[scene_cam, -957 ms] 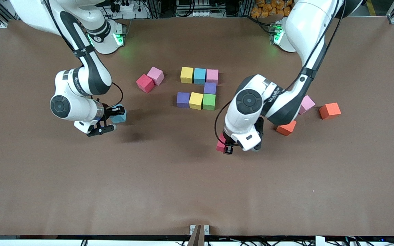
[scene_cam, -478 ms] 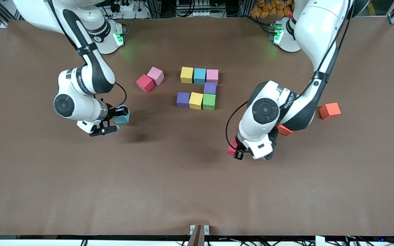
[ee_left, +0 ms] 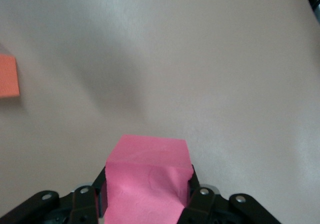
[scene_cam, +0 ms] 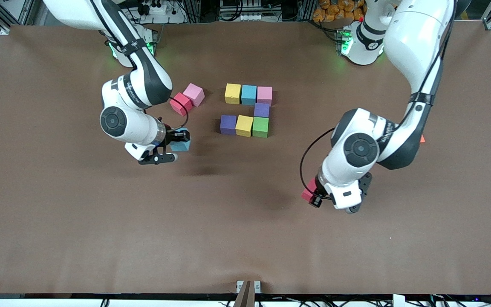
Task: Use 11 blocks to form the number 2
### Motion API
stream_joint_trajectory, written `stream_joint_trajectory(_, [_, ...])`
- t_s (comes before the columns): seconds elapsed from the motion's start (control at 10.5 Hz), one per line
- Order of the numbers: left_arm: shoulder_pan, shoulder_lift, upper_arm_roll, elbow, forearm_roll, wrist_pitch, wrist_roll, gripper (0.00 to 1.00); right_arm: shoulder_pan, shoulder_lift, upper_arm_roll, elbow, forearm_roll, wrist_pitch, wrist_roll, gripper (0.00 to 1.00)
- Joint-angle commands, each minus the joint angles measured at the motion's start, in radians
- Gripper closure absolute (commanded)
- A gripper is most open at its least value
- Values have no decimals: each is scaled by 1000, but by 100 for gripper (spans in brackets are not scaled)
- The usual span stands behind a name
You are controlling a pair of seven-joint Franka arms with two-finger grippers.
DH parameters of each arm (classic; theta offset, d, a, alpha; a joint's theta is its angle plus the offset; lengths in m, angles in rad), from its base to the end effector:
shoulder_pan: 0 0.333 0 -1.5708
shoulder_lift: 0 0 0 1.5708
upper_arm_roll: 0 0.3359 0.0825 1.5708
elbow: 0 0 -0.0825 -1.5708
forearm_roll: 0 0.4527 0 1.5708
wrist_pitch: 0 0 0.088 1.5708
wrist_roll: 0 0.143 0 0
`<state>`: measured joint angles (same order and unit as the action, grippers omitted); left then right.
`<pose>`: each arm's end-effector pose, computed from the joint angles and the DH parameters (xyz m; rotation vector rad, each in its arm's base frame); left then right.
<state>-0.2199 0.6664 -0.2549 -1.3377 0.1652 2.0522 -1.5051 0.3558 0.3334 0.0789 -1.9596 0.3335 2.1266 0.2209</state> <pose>0.7464 -0.3243 0.3043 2.6906 1.4991 0.0513 0.5776 0.2950 0.2348 -2.8943 -0.0153 0.3673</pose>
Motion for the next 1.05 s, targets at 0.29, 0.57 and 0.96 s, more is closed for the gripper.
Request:
stream_joint_trajectory(0.29, [97,-73,-7,0,-44,-124,255,91,60,154,10,194,70,24,178,55])
stream_joint_trajectory(0.57, [137,-90,-7,12,-92,-139,318,91,74,208,19,209,70,70,214,55])
stream_joint_trajectory(0.96, [178,-103,-7,11,-102,-198,359,91,112,259,21,234,75,119,285,55])
